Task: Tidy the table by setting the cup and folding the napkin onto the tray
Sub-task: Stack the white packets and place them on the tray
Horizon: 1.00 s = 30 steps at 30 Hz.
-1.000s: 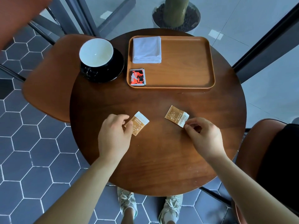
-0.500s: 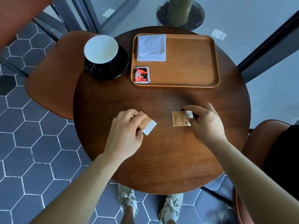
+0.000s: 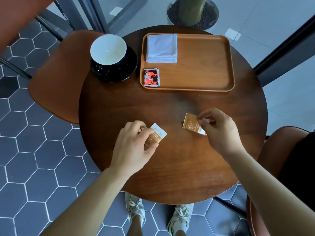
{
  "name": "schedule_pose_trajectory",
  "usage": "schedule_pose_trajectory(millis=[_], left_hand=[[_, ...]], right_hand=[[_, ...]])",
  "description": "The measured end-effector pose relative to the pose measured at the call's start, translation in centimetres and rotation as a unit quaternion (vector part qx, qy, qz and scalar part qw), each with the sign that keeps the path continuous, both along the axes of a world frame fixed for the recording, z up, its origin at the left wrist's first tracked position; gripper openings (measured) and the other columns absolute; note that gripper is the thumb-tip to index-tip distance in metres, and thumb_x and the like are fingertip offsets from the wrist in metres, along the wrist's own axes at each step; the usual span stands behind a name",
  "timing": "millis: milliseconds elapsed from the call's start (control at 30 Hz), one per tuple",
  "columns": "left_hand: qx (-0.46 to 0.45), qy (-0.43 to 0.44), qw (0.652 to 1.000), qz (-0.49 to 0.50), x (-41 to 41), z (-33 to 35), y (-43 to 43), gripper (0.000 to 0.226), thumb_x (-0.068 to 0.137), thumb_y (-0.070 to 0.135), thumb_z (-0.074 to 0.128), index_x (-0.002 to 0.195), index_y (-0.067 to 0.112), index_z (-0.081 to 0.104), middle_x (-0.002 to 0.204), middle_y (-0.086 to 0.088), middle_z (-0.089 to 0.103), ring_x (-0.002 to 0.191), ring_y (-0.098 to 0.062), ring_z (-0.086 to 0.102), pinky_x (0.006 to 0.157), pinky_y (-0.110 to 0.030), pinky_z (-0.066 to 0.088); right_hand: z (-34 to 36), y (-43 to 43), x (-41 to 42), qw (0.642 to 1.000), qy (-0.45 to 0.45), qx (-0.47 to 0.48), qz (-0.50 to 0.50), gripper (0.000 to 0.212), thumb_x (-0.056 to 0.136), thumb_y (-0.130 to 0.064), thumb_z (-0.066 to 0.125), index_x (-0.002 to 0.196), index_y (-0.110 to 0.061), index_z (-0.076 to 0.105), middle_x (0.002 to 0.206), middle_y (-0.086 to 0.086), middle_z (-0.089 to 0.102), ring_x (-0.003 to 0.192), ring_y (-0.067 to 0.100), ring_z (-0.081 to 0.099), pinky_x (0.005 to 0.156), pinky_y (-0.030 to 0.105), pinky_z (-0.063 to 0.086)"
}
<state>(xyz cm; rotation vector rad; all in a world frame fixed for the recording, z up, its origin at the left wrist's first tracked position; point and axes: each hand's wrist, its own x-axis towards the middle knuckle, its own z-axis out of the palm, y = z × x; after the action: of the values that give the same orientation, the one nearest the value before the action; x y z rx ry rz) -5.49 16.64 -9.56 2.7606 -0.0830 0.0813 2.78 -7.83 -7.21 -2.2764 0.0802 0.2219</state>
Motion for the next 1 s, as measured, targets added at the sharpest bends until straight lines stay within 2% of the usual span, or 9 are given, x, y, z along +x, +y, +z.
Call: schedule_pose_trajectory(millis=[100,233,400,467,567,633,733,833,1000], left_hand=[[-0.001,0.027,0.999,0.029,0.1,0.3,-1.3,0.047,0.077,0.052,0.075,0.109,0.017,0.07,0.097,-0.001,0.062,0.088,-0.019,0.055,0.063,-0.028,0.049],[-0.038,0.038,0.996,0.064,-0.2,0.5,-1.6,0.056,0.078,0.062,0.066,0.117,0.022,0.064,0.1,0.005,0.06,0.091,-0.012,0.053,0.061,-0.02,0.041],[-0.032,0.03,0.997,0.062,-1.2,0.4,-1.2,0.045,0.074,0.048,0.075,0.11,0.022,0.067,0.097,0.005,0.055,0.088,-0.015,0.053,0.059,-0.025,0.048],[-0.044,0.023,0.996,0.069,-1.3,0.4,-1.4,0.044,0.073,0.043,0.076,0.111,0.021,0.067,0.097,0.005,0.054,0.088,-0.016,0.053,0.063,-0.028,0.049],[-0.051,0.02,0.995,0.084,-1.8,0.2,-1.6,0.051,0.071,0.037,0.078,0.117,0.021,0.062,0.1,0.003,0.054,0.091,-0.017,0.051,0.07,-0.029,0.049],[-0.058,0.017,0.994,0.096,-2.4,0.1,-1.6,0.051,0.072,0.032,0.076,0.118,0.019,0.061,0.103,0.002,0.055,0.092,-0.018,0.049,0.072,-0.029,0.049],[-0.079,0.012,0.99,0.117,-3.1,0.2,-1.8,0.043,0.075,0.024,0.073,0.115,0.014,0.065,0.103,-0.001,0.057,0.092,-0.019,0.049,0.072,-0.029,0.049],[-0.106,0.028,0.979,0.173,-2.8,0.5,-2.6,0.037,0.079,0.018,0.074,0.115,0.011,0.07,0.103,-0.001,0.059,0.094,-0.02,0.051,0.072,-0.033,0.053],[-0.23,0.059,0.934,0.269,-1.6,2.0,-4.3,0.037,0.086,0.014,0.068,0.123,0.011,0.069,0.109,-0.001,0.067,0.099,-0.019,0.061,0.087,-0.038,0.053]], right_hand=[[0.4,0.9,-0.1,0.994,0.082,0.077,-0.005,0.028,0.082,-0.016,0.076,0.106,-0.031,0.072,0.082,-0.007,0.064,0.077,0.014,0.063,0.072,0.038,0.057],[0.6,2.6,-0.5,0.996,0.066,0.064,0.016,0.036,0.078,-0.019,0.079,0.111,-0.029,0.069,0.085,-0.006,0.07,0.078,0.011,0.067,0.074,0.034,0.057],[1.1,4.6,0.1,0.993,0.075,0.074,0.049,0.012,0.078,-0.017,0.077,0.082,-0.028,0.071,0.08,-0.007,0.075,0.077,0.008,0.07,0.073,0.034,0.059],[1.2,5.9,0.4,0.991,0.084,0.066,0.087,0.009,0.078,-0.018,0.076,0.081,-0.026,0.072,0.081,-0.008,0.075,0.077,0.007,0.07,0.069,0.03,0.056],[1.1,6.9,0.9,0.988,0.084,-0.007,0.128,0.017,0.081,-0.03,0.078,0.096,-0.026,0.072,0.091,-0.012,0.074,0.085,0.007,0.067,0.068,0.023,0.049],[1.0,6.1,1.0,0.995,0.063,-0.042,0.064,0.024,0.081,-0.036,0.077,0.101,-0.024,0.073,0.094,-0.012,0.072,0.087,0.007,0.065,0.072,0.026,0.049],[1.0,4.4,0.2,0.997,0.054,-0.037,-0.029,0.016,0.083,-0.034,0.074,0.096,-0.025,0.075,0.084,-0.015,0.07,0.084,0.006,0.065,0.067,0.024,0.047],[0.6,4.4,-1.7,0.994,0.088,-0.046,-0.037,0.013,0.083,-0.037,0.071,0.087,-0.026,0.076,0.075,-0.013,0.07,0.078,0.01,0.067,0.066,0.025,0.051],[0.0,6.6,-4.4,0.992,0.115,0.009,-0.045,0.014,0.086,-0.031,0.07,0.079,-0.022,0.078,0.063,-0.004,0.073,0.063,0.016,0.072,0.068,0.041,0.061]])
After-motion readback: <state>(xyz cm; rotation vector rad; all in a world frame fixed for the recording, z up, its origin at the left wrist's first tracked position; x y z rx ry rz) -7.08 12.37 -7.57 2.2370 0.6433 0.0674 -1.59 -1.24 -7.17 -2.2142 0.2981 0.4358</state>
